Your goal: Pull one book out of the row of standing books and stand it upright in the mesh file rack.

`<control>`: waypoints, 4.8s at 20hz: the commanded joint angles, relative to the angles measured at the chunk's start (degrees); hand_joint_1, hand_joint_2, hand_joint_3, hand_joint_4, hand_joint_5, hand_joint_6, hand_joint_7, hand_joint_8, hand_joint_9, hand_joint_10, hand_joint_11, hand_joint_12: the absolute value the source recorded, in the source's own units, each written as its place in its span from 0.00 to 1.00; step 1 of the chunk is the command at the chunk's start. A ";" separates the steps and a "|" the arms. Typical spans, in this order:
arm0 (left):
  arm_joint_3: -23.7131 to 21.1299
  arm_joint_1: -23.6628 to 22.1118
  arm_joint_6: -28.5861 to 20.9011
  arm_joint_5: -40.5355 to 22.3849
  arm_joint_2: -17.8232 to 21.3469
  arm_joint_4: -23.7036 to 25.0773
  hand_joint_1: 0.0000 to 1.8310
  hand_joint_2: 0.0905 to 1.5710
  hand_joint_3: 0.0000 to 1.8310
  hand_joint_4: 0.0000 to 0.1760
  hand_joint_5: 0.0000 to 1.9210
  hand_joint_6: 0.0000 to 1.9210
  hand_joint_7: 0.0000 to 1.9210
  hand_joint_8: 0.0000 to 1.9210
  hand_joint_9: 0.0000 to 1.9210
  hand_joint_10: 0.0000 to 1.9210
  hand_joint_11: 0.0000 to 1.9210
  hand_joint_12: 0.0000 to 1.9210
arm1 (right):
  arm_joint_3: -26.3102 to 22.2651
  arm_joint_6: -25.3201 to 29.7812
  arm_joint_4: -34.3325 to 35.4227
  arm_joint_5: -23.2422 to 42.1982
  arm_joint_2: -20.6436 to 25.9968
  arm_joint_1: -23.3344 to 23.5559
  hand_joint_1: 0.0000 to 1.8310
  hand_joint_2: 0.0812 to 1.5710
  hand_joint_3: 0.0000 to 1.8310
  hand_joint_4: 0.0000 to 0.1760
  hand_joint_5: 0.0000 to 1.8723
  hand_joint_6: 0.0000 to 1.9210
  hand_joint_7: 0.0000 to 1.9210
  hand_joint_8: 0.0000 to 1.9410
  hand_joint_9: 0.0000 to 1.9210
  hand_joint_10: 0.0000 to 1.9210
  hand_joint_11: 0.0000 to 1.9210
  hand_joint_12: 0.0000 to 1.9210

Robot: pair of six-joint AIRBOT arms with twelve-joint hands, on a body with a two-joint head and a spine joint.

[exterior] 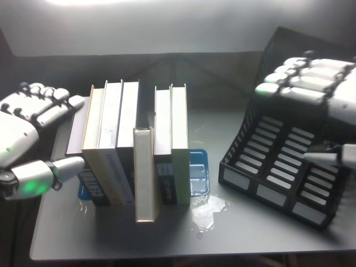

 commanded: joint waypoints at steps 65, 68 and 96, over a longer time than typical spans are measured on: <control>2.50 14.04 -10.06 -16.96 0.91 -20.57 0.02 0.89 0.00 0.11 0.00 0.00 0.00 0.00 0.00 0.00 0.00 0.00 | 17.45 10.37 -63.33 -30.16 -42.70 12.62 0.58 0.70 0.00 0.00 0.23 0.02 0.11 0.00 0.06 0.01 0.00 0.36; 2.51 14.03 -10.41 -17.52 0.87 -20.13 0.01 0.89 0.00 0.10 0.00 0.00 0.00 0.00 0.00 0.00 0.00 0.00 | 18.45 10.37 -64.92 -31.56 -43.24 12.49 0.58 0.70 0.00 0.00 0.23 0.02 0.11 0.00 0.06 0.01 0.00 0.36; 10.93 -1.45 -9.86 -5.94 -2.35 -3.92 0.03 0.88 0.00 0.40 0.00 0.00 0.00 0.00 0.00 0.00 0.00 0.00 | 20.46 10.37 -61.51 -31.48 -38.06 11.79 0.58 0.70 0.00 0.00 0.23 0.01 0.11 0.00 0.06 0.01 0.00 0.36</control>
